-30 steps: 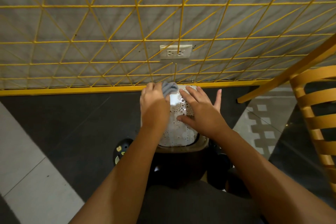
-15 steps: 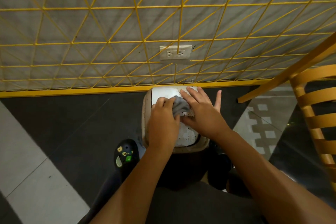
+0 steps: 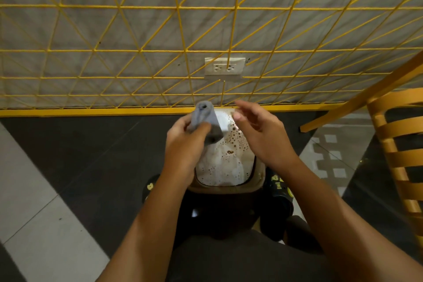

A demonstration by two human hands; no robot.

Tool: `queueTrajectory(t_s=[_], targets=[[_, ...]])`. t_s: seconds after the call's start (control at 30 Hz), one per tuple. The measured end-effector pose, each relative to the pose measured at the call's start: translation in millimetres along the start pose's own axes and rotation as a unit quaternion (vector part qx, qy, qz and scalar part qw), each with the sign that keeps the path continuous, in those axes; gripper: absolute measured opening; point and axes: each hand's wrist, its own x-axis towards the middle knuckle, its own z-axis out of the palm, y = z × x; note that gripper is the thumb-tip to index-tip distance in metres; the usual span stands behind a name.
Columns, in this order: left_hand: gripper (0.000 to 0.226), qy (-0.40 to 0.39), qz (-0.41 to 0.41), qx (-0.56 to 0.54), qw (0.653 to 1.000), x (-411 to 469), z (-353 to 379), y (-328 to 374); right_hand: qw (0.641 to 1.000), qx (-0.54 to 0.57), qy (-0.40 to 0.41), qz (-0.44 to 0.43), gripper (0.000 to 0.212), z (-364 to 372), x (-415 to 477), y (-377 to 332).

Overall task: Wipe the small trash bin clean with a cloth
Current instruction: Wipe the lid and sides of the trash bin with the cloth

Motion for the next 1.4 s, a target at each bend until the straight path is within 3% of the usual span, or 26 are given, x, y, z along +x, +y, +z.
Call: queueTrajectory(t_s=[0.2,0.37,0.43,0.47,0.53,0.6,0.67,0.77,0.93,1.13,1.4], targets=[[0.034,-0.102,0.08,0.036,0.991,-14.6,13.1,2.7,0.974,0.208,-0.065,0.058,0.025,10.5,-4.7,-11.0],[0.045,-0.191,0.089,0.089,0.974,-16.0,12.9,3.2,0.956,0.262,-0.063,0.112,0.022,1.7,2.7,-1.3],[0.043,-0.2,0.128,0.135,0.962,-11.3,7.8,6.0,0.953,0.271,-0.055,0.123,0.025,-2.4,6.4,2.8],[0.04,-0.174,0.162,0.193,0.952,-6.5,4.1,6.4,0.966,0.227,-0.03,0.117,0.027,-5.2,8.7,5.8],[0.038,-0.097,0.22,0.352,0.905,6.1,-5.1,3.9,0.995,0.018,0.044,0.084,0.031,-12.0,16.5,13.8],[0.044,-0.057,0.226,0.477,0.847,18.1,-12.1,-1.0,0.982,-0.155,0.094,0.043,0.038,-17.7,22.8,20.5],[0.052,-0.056,0.217,0.534,0.815,25.5,-13.5,-7.1,0.976,-0.198,0.092,0.022,0.04,-17.2,25.8,24.8],[0.059,-0.065,0.233,0.554,0.796,31.1,-10.0,-15.7,0.962,-0.266,0.064,-0.013,0.034,-9.6,29.8,32.4],[0.057,-0.051,0.25,0.578,0.775,34.5,-8.9,-19.7,0.958,-0.279,0.044,-0.041,0.029,2.7,39.3,30.1],[0.055,-0.036,0.258,0.592,0.763,33.4,-8.6,-20.2,0.954,-0.28,-0.04,-0.099,0.028,17.8,31.5,24.4],[0.057,-0.055,0.255,0.576,0.774,35.7,-6.0,-21.1,0.947,-0.318,0.008,-0.044,0.024,4.2,42.4,33.0]])
